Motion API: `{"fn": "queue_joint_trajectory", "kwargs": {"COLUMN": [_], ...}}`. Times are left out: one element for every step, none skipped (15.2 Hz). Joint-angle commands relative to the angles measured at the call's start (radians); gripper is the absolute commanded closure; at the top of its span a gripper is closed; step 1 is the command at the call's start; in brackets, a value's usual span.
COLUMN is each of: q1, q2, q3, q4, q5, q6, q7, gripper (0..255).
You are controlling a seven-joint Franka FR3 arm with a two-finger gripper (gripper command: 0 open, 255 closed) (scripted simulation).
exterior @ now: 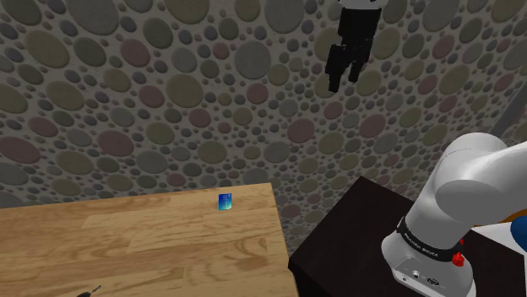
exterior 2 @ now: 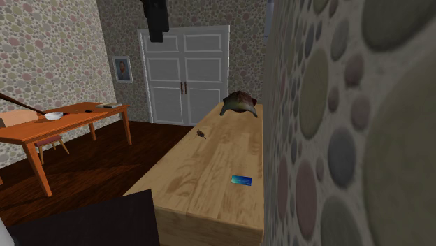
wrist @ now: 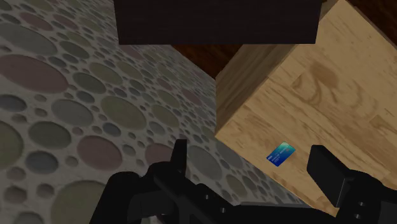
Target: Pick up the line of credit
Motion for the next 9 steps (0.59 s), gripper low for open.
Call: {"fn": "queue_joint_trajectory", "kwargs": {"q1": [0.000, -0.001, -0.001, -0.002, -0.003, -0.003, -0.004, -0.005, -0.005], "q2": [0.000, 0.013, 0.027, 0.043, 0.060, 0.079, 0.099, 0.121, 0.144], "q3": [0.000, 0.012, 0.025, 0.038, 0.050, 0.063, 0.076, 0.089, 0.101], "q4": [0.000, -0.019, -0.036, -0.052, -0.067, -0.080, -0.092, -0.103, -0.112], "q5": [0.000, 0.011, 0.022, 0.032, 0.043, 0.053, 0.063, 0.073, 0.082], "q6": [0.000, 0.028, 0.056, 0.084, 0.113, 0.142, 0.172, 0.202, 0.232], "q7": [0.000, 0.023, 0.046, 0.068, 0.090, 0.112, 0.134, 0.156, 0.177], "gripper": [0, 0, 0, 0, 0, 0, 0, 0, 0]}}
